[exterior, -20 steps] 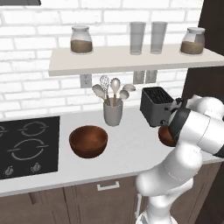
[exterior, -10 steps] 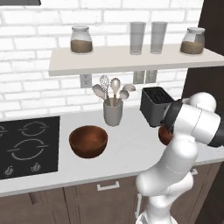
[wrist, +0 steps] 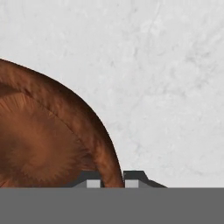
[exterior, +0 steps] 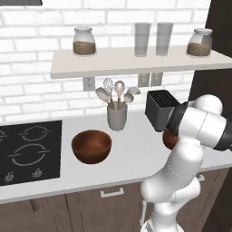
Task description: Pick up the bowls on the counter and stack them on top of one another in the open cabinet. Place the smaller bowl on top of the larger bowl.
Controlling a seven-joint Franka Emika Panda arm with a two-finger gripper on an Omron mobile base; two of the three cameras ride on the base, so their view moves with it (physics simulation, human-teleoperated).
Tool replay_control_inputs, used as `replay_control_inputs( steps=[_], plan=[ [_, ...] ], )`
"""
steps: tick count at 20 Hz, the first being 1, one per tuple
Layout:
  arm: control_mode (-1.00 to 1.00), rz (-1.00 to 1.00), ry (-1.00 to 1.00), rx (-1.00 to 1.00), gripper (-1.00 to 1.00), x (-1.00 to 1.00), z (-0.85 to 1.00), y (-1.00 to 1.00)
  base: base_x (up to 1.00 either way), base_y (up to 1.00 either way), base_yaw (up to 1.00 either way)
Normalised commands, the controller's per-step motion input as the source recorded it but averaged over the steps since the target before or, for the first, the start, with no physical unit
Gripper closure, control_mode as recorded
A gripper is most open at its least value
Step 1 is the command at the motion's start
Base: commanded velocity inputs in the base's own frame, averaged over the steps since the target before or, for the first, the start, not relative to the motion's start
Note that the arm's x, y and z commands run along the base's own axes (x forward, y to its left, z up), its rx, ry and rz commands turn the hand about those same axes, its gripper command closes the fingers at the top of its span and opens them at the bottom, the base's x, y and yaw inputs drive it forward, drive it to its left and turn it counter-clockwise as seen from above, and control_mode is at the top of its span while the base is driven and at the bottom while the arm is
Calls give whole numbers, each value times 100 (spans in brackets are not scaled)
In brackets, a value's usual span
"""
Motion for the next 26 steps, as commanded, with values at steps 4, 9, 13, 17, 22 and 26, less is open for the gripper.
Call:
replay_control_inputs(
  steps=[4,9,13,17,22,26],
  plan=[
    [-100,0,-3,0,100,-6,8,0,0,0,0],
    [-100,1,-10,0,100,-57,71,6,0,0,0],
    [-100,9,-4,0,100,-78,94,29,0,0,0],
    [-100,18,0,0,100,-49,84,88,0,0,0],
    [-100,18,-3,0,100,-15,53,100,0,0,0],
    [-100,17,-13,0,100,0,21,100,0,0,0]
  ],
)
